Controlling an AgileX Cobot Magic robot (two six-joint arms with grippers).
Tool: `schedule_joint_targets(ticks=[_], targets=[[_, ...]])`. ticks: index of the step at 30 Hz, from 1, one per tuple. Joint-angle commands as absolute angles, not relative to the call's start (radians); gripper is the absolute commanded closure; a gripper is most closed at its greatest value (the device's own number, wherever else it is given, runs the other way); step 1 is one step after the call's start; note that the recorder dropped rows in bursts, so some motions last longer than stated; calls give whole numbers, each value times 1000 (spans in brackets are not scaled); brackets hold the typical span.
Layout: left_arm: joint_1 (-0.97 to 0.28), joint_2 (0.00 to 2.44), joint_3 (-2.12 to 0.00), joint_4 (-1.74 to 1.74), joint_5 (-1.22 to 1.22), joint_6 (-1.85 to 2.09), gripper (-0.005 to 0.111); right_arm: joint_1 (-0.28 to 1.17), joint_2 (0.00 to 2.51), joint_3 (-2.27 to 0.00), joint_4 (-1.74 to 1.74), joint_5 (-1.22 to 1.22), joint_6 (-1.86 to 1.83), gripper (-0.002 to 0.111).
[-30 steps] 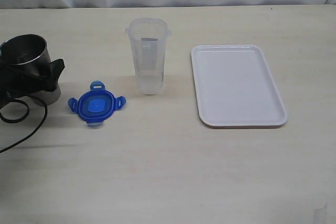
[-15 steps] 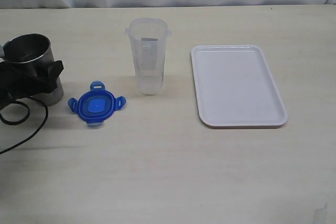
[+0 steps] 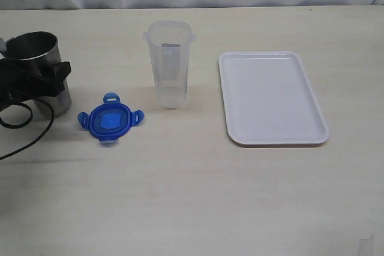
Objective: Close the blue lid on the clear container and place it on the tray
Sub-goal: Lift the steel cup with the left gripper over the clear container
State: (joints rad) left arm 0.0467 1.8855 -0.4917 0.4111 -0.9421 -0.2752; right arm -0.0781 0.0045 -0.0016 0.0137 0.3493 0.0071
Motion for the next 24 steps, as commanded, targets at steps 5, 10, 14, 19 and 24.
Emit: schedule_joint_targets(ticks=[5,10,14,19,24], targets=[[43,1815,-608,507,-968,-414,107,-82,0,0,14,345,0,104],[-4,1815,-703,524,-875,-461,107,-82,0,0,14,345,0,104],[-62,1815,-790,548,-830,-461,107,-82,0,0,14,345,0,104],[-135,1815,-901,538,-731,-463,107,-82,0,0,14,345,0,104],[-211,1815,-997,538,-601,-468,107,-82,0,0,14,345,0,104]])
